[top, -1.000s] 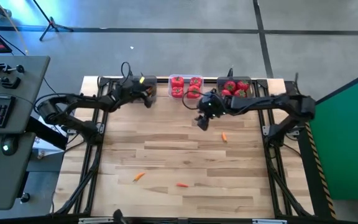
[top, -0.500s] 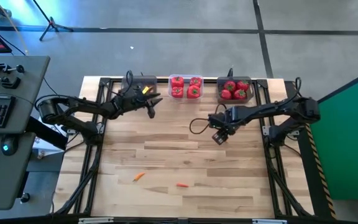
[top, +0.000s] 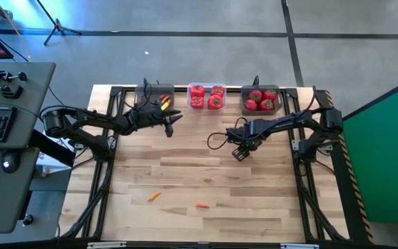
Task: Sort produce into baskets
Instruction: Put the yellow chili pepper into the left black bin
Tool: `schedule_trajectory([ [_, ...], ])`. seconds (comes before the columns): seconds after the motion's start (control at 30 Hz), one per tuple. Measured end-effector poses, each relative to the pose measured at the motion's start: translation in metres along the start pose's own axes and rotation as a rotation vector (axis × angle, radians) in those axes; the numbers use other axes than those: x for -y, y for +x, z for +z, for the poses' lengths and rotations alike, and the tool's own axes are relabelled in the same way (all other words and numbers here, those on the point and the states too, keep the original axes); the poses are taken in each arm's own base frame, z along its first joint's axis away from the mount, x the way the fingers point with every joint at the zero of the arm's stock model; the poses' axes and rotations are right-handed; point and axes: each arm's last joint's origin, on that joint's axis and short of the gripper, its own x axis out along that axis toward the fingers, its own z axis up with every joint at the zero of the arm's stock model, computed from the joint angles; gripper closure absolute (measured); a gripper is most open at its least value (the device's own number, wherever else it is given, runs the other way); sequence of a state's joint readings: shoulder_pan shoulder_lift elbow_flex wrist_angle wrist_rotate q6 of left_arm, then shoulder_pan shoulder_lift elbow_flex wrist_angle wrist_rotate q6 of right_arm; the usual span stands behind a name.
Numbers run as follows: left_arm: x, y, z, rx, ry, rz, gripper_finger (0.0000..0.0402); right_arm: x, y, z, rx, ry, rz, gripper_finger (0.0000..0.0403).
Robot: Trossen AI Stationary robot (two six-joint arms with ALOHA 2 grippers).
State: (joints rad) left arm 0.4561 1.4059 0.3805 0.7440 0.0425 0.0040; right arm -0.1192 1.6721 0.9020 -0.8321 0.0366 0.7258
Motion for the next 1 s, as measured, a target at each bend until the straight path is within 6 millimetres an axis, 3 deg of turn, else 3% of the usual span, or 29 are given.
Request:
schedule_trajectory([
  [0.17,0.003,0.000,0.002,0.019,-0.034,-0.013,0.0321,0.000,0.002,0.002,-0.018,0.006,0.017,0.0257],
  [0.43,0.004,0.000,0.003,0.029,-0.121,-0.016,0.0335,0.003,0.001,0.006,-0.009,-0.058,0.041,0.0384],
  [0.53,0.003,0.000,0.004,0.044,-0.186,-0.023,0.0342,0.003,-0.002,0.011,0.051,-0.121,0.069,0.0394],
  [0.73,0.007,-0.001,0.010,0.092,-0.198,-0.094,0.0356,-0.001,-0.020,0.038,0.331,-0.269,0.244,0.0390],
  [1.0,0.009,-0.002,0.018,0.170,-0.211,-0.177,0.0368,-0.011,-0.056,0.090,0.974,-0.371,0.399,0.0399],
])
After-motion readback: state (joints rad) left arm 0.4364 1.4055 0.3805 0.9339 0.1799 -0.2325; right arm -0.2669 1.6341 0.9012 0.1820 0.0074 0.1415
